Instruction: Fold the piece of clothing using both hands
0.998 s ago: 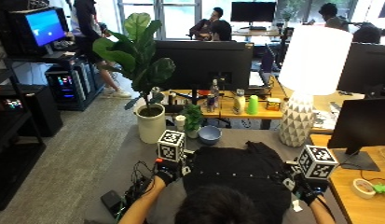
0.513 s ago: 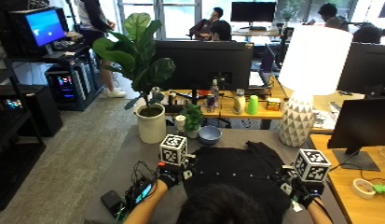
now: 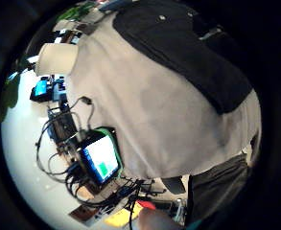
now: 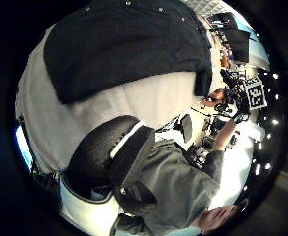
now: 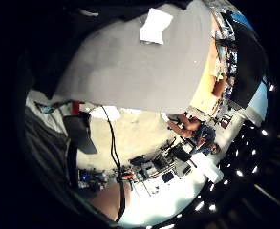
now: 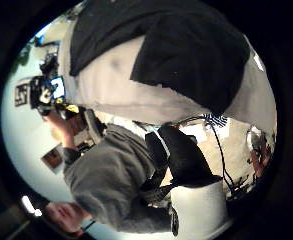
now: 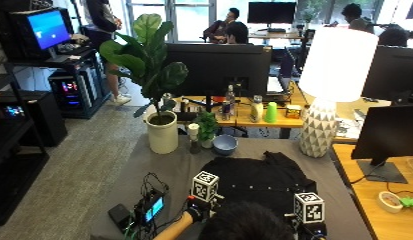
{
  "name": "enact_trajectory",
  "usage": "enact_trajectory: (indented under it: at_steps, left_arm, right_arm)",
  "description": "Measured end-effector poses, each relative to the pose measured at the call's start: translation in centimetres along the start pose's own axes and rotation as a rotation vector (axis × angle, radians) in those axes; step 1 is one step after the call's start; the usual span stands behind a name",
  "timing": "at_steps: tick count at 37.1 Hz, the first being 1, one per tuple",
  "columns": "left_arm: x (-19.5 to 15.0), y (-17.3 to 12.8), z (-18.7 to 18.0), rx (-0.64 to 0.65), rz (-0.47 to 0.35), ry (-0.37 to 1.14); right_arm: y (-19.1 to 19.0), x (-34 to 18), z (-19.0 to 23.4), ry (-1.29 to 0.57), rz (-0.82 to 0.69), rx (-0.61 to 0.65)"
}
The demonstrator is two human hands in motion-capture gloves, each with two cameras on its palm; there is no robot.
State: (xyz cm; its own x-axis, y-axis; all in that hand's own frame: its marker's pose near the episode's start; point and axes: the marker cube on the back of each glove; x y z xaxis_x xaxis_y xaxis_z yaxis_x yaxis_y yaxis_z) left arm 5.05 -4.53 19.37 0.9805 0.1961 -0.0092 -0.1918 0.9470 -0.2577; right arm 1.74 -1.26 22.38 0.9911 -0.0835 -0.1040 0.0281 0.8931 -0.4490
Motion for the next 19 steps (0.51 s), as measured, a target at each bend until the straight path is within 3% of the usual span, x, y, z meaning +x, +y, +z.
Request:
enact_trajectory:
  at_steps: [7,12,14,19]
  left_arm:
    - [1.4,0.1,1.4,-0.119,0.103,0.048]
    - [3.2,3.4,-0.4,-0.202,0.037,0.033]
    - [2.5,1.7,0.4,-0.158,0.012,-0.008]
    - [-0.5,-5.7,3.2,0.099,-0.022,-0.155]
  right_arm:
    - [-2.6,0.2,2.0,0.043,0.002,-0.038]
    - [-3.4,0.4,1.8,0.066,0.023,-0.023]
    - [-3.5,0.4,1.6,0.062,0.023,-0.018]
    - [-3.9,0.6,1.6,0.062,0.021,-0.012]
